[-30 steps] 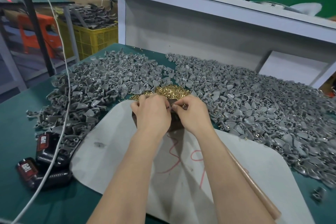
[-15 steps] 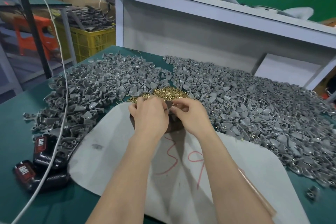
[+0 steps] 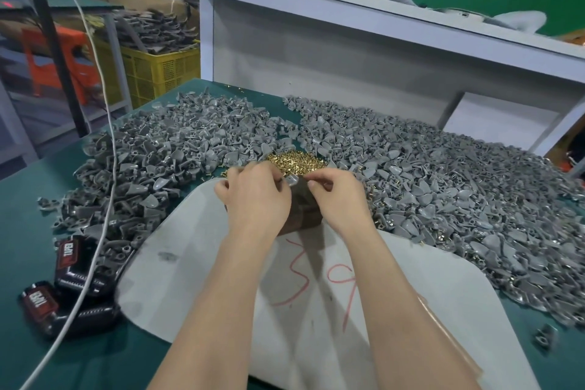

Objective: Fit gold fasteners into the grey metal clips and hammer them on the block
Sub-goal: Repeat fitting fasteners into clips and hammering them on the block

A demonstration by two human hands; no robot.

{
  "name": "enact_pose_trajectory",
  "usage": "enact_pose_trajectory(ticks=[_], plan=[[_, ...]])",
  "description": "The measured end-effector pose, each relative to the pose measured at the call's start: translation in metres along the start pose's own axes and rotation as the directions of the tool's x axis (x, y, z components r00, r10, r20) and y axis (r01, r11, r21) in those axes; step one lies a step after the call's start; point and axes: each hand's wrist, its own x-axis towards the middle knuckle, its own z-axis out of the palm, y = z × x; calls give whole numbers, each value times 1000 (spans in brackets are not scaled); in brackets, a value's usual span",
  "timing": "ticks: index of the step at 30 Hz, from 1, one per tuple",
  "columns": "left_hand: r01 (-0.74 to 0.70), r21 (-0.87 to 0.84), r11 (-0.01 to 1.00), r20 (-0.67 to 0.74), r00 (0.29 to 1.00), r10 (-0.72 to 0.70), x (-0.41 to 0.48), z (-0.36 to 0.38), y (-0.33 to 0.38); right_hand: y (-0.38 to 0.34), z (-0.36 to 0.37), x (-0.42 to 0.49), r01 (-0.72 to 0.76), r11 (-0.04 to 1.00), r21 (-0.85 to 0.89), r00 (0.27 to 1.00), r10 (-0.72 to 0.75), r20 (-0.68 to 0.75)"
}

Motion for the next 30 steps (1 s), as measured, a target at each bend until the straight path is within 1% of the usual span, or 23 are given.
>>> enact_pose_trajectory(ticks=[2,4,8,12,14,16,18,19,22,24,27,30], plan=[[41,-53,998,-60,997,-45,2,-2,-1,-5,6,7,41,994,-104,997,-34,64],[71,-88,994,-102,992,-79,3,-3,-1,-10,10,16,49,979,-199,994,-29,102],[79,-93,993,-116,989,-90,4,-3,-3,-16,15,28,31,966,-256,991,4,135],[68,-104,992,-116,990,-80,4,-2,-4,-15,17,30,31,976,-215,995,-8,104],[47,-101,994,-104,993,-58,3,-1,-3,-13,13,27,13,997,-76,999,-11,32],[14,-72,997,-53,998,-18,2,0,-2,-11,5,24,-12,995,98,998,17,-52],[-25,-20,999,21,999,25,-1,2,-1,-8,-6,18,-13,975,223,997,30,-71],[-45,7,999,51,998,44,-2,3,0,-7,-11,14,-9,967,254,998,24,-56],[-76,51,996,102,992,70,-4,5,2,-3,-20,2,-6,965,262,1000,1,19],[-86,68,994,119,990,77,-5,5,2,-2,-19,-1,-9,971,239,999,0,37],[-87,75,993,124,989,78,-5,4,2,-4,-15,-2,-7,984,176,999,1,35],[-81,72,994,122,990,72,-4,4,2,-3,-12,-2,28,998,59,999,-29,22]])
